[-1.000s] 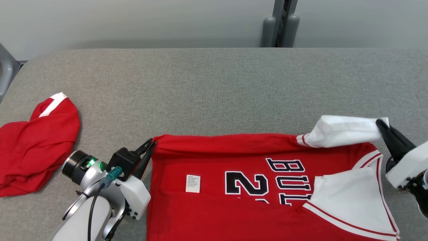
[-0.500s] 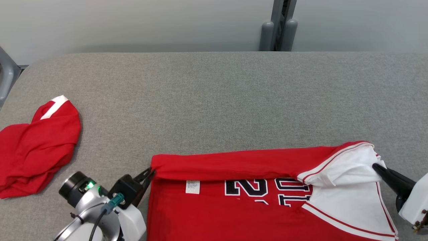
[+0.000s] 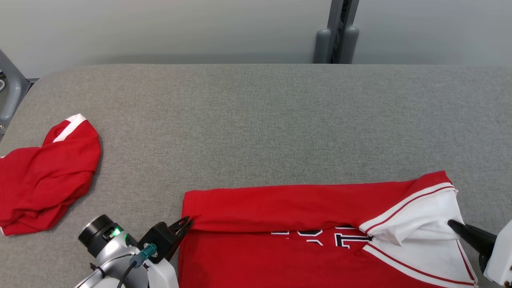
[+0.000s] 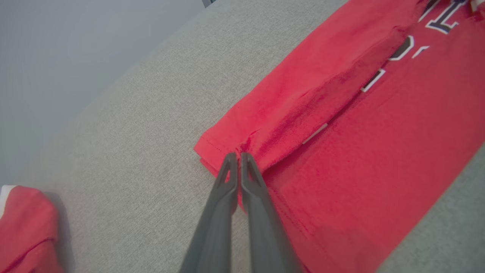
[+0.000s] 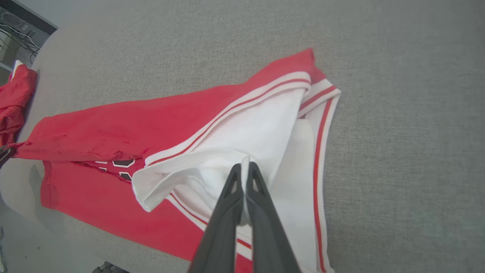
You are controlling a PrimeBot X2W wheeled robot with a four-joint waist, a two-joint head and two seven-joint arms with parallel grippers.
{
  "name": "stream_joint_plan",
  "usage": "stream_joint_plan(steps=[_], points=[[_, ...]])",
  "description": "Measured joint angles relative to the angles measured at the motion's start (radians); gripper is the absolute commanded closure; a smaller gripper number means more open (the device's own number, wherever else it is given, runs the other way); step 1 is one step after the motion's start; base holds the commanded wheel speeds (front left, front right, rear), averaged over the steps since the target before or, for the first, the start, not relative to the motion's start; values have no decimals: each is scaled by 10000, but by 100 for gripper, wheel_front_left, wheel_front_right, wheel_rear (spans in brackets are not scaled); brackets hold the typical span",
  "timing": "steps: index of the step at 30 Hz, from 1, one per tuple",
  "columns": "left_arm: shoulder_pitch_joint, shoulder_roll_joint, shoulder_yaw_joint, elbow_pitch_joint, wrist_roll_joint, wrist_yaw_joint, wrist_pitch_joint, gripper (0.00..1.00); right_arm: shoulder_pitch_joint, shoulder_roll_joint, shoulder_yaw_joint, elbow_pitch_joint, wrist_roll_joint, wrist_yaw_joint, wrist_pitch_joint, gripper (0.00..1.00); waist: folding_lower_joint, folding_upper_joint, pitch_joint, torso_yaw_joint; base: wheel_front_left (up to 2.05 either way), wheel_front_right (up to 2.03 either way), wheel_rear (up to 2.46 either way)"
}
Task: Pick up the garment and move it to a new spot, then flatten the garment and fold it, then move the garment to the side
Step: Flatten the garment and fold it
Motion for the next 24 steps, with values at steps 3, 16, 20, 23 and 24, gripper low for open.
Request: stream_joint_plan(steps=[3,16,20,23,24], points=[[17,23,-58,-8,-10,0,42,100,170,192,-234,-169,-121,0,437,100,0,0,-21,6,0,0,0],[46,-159,-349,349,10,176,522,0,384,1129,-1014,-466,-759,0,1515,0,0,0,-54,48,0,0,0],[48,-169,-288,357,15,399,447,0,379,1229,-1319,-612,-1145,0,1687,0,0,0,-43,25,0,0,0],[144,-171,-142,311,-27,619,309,0,363,1338,-1446,-744,-1406,0,1716,0,0,0,-36,8,0,0,0],[180,-182,-61,278,-86,715,232,0,350,1352,-1490,-790,-1503,0,1622,0,0,0,-40,3,0,0,0]])
